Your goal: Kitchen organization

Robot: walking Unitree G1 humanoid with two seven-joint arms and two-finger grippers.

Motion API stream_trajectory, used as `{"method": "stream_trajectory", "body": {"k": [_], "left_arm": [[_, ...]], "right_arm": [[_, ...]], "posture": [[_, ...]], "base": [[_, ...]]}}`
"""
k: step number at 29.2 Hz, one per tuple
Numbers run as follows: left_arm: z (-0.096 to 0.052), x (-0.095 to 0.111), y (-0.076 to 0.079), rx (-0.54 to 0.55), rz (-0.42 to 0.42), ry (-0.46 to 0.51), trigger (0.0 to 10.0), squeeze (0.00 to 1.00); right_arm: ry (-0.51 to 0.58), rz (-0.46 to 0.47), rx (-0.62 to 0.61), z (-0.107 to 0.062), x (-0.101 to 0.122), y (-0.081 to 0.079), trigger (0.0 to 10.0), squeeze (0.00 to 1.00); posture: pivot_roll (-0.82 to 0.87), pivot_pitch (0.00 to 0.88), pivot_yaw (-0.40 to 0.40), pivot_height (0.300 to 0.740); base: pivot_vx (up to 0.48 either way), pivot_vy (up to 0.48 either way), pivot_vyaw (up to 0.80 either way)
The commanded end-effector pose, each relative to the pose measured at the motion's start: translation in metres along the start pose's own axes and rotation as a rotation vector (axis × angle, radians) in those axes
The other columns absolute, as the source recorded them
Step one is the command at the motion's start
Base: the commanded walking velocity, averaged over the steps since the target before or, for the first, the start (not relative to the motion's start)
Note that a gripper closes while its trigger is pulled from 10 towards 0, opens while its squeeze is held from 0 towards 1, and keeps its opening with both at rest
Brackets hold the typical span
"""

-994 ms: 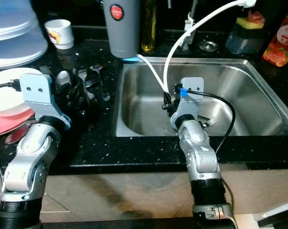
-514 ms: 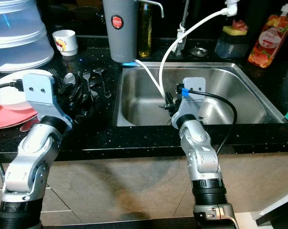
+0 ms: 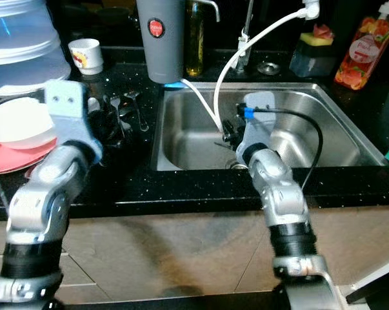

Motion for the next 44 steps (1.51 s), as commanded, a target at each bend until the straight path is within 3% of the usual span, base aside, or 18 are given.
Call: {"method": "stream_trajectory", "body": {"k": [1,5,12,13,14,27,44], "left_arm": [[0.005,-0.009,0.011,-0.049,-0.033,-0.059,10.0,1.0],[0.011,-0.012,0.025,-0.06,-0.072,-0.133,10.0,1.0],[0.016,-0.019,0.019,0.04,-0.098,-0.251,10.0,1.0],[0.016,-0.019,0.019,0.04,-0.098,-0.257,10.0,0.34],[0.016,-0.019,0.019,0.039,-0.101,-0.262,10.0,0.0],[0.009,-0.02,0.02,0.073,-0.147,-0.341,10.0,0.0],[0.007,0.0,0.02,0.117,-0.109,-0.297,10.0,0.0]], "right_arm": [[-0.025,-0.019,0.024,0.002,-0.001,0.0,10.0,0.0],[-0.021,-0.046,0.048,0.003,0.005,0.006,10.0,0.0],[-0.026,-0.036,0.135,0.001,0.008,0.014,10.0,0.0],[-0.026,-0.037,0.138,0.001,0.008,0.014,10.0,0.0],[-0.028,-0.039,0.142,0.001,0.007,0.014,10.0,0.0],[-0.028,-0.036,0.185,0.002,0.006,0.011,10.0,0.0],[-0.024,-0.02,0.174,0.0,0.006,0.014,10.0,0.0]], "posture": [[0.02,0.161,-0.019,0.74],[0.01,0.163,-0.015,0.74],[0.0,0.165,-0.02,0.74],[0.0,0.165,-0.02,0.74],[0.01,0.161,-0.021,0.74],[0.01,0.147,-0.021,0.74],[0.02,0.146,-0.009,0.74]], "base": [[0.0,0.0,0.0],[0.0,0.0,0.0],[0.0,0.0,0.0],[0.0,0.0,0.0],[0.0,0.0,0.0],[0.0,0.0,0.0],[0.0,0.0,0.0]]}}
Point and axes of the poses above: a point about 5 cm out from each wrist's last joint towards the gripper, its own z axis pointing out of the wrist towards the gripper, its own x axis along the axis of the wrist's last joint, y = z × x, the point moved 1 cm from there along z, pointing out of the wrist towards the gripper, and after that the axes turned 12 degrees about -z, right-handed, at the moved point
